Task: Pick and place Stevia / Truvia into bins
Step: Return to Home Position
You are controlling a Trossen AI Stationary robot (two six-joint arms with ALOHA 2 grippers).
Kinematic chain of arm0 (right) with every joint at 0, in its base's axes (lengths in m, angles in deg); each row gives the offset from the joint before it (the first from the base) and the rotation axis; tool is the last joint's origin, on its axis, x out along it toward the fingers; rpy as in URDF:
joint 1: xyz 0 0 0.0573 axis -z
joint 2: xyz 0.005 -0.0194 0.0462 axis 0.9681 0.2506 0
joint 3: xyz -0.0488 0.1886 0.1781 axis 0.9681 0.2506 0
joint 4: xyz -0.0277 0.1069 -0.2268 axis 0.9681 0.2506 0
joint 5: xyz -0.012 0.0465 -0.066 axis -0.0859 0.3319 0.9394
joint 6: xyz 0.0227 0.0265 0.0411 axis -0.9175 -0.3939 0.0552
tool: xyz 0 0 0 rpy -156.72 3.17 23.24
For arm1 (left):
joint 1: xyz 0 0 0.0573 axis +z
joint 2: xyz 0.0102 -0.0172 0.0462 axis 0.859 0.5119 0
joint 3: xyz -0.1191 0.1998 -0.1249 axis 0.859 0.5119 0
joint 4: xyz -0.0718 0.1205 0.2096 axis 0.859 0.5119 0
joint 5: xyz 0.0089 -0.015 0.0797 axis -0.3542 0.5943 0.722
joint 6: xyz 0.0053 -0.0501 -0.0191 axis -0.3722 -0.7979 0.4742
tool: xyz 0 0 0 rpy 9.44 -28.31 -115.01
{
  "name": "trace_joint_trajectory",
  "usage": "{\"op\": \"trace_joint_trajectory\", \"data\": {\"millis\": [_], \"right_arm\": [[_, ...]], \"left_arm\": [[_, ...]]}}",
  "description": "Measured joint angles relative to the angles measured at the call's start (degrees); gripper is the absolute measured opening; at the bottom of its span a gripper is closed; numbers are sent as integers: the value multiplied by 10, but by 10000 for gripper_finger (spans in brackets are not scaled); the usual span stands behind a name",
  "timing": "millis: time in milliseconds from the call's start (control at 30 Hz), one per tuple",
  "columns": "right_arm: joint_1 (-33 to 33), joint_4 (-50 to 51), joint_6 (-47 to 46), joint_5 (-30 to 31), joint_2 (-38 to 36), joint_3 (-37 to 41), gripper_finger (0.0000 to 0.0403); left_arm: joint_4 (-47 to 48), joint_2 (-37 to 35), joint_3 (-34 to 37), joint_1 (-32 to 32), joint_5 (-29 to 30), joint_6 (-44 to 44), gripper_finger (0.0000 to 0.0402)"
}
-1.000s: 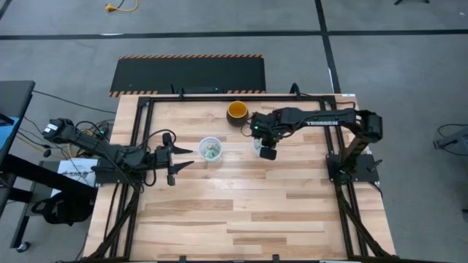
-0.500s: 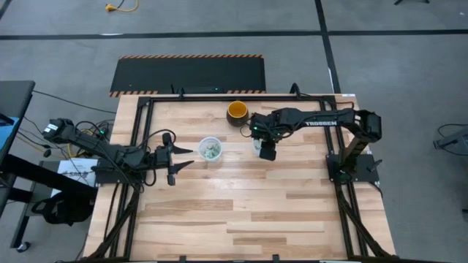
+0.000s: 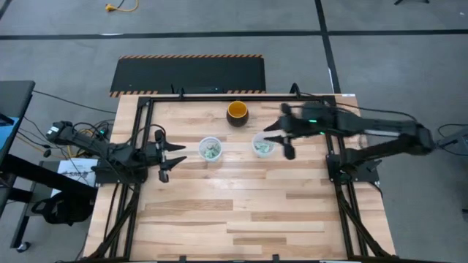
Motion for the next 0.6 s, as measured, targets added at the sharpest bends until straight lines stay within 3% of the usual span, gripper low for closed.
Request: {"op": "trace_joint_trajectory", "data": {"millis": [200,333,467,600], "right_arm": [[23,-307,-65,-2,-231,301,134],[26,-443,-136,-5,-351,456,132],[19,-476,-144,-31,-458,528,134],[12,-393,-140,-32,-543,546,136]], "left_arm": [[-90,-33,100,0,-23,-32,166],[-26,-27,110,-1,-19,-93,166],[-66,-29,112,-3,-21,-81,166],[-85,-28,112,-3,-20,-60,166]]}}
